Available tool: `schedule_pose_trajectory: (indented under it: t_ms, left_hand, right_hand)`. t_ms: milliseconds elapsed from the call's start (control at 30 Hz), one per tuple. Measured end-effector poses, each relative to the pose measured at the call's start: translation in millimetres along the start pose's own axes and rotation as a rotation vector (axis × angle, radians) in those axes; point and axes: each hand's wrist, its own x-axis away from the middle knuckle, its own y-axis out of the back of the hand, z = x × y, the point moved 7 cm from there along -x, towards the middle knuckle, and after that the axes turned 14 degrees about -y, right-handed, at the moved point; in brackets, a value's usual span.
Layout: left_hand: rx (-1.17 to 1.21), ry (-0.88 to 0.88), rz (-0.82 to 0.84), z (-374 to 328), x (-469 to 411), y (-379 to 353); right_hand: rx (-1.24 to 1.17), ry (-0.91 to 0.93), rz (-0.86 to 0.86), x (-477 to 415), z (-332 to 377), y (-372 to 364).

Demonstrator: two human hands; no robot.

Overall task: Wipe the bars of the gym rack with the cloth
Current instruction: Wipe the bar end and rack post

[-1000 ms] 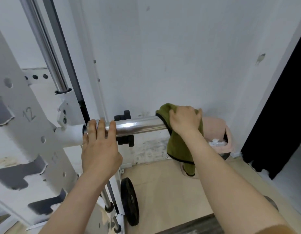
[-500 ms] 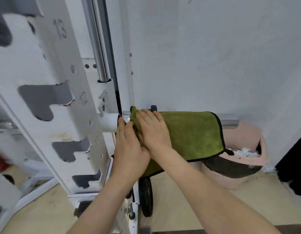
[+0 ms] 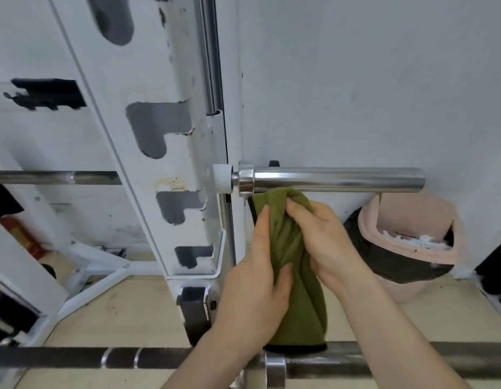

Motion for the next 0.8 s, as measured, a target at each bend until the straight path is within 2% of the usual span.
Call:
schedule_pose_trajectory:
  t_ms: [100, 167, 233, 300, 367, 467, 567, 733, 800]
  left_hand:
    - [-0.094, -0.13, 0.003, -22, 15, 33]
    - [0.085, -0.149, -0.09, -27, 25, 62]
    - [0.323, -0.107, -0.237, -23, 39, 97]
    - [0.443, -0.056, -0.349, -12, 56, 130]
    - [0.537, -0.008, -0.387, 4, 79, 160]
    - [0.599, 0.049, -0.418, 27, 132, 210]
    - [0.518, 0.074, -0.509, 50, 205, 280]
    - [0.362, 0.266, -0.779, 118, 332, 405]
    - [0.391, 0.351, -0.879, 138, 376, 440]
  right_hand:
    - [-0.15, 0.012, 0.119, 20, 7, -15]
    - [-0.149, 0.008, 0.279, 29, 3, -31]
    - [-0.007, -0.013, 0.428, 40, -10, -56]
    - [0.029, -0.088, 0.539, 49, -31, -87]
    - [-0.014, -0.167, 0.615, 61, -47, -130]
    - [0.033, -0.188, 0.601, 78, -71, -207]
    - [0.021, -0.162, 0.511, 89, -96, -290]
    - [-0.098, -0.14, 0.416, 100, -113, -432]
    - [-0.121, -0.167, 0.497, 102, -120, -484]
